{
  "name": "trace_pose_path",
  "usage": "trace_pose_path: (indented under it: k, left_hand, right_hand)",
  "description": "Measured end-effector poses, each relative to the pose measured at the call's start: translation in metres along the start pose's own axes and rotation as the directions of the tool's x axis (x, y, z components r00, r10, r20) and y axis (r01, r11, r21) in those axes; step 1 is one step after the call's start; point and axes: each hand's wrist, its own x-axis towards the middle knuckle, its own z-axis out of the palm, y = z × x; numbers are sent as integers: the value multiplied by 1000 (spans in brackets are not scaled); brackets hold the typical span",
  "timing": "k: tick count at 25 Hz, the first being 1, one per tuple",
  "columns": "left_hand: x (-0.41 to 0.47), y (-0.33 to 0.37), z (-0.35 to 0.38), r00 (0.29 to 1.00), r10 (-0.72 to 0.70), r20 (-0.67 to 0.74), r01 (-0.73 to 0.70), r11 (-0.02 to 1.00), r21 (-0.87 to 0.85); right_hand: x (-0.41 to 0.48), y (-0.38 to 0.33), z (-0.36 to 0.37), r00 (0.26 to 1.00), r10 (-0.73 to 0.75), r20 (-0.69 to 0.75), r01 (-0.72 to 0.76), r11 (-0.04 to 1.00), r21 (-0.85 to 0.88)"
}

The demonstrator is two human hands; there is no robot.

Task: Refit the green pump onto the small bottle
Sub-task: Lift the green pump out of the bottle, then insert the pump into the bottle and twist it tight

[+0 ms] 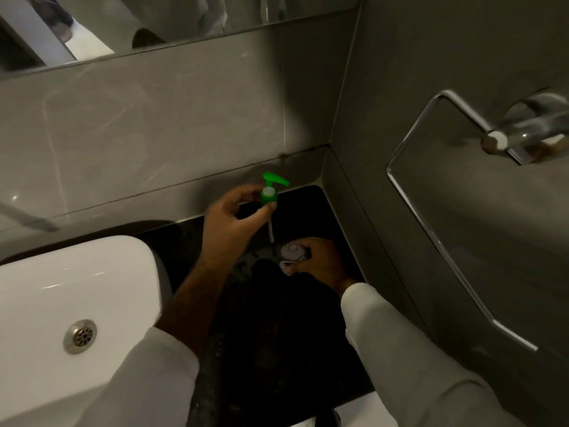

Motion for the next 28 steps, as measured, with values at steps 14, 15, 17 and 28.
trace_pose_path:
  k: [14, 15, 17, 28]
  left_hand:
    - [-18, -50, 33, 996, -79, 30, 82, 991, -110]
    - [-19, -59, 34, 993, -110, 53, 115, 988, -107]
    - [-24, -76, 36, 976, -189, 106, 200, 974, -105]
    - [-45, -103, 43, 954, -270, 127, 284, 953, -107]
  right_hand:
    - [10, 0, -3, 995, -25, 93, 27, 1000, -15]
    - [10, -1, -4, 995, -32, 94, 33, 999, -11]
    - [10, 1, -5, 992, -45, 115, 46, 999, -7]
    - [6, 4, -1, 999, -3, 54, -2, 995, 97]
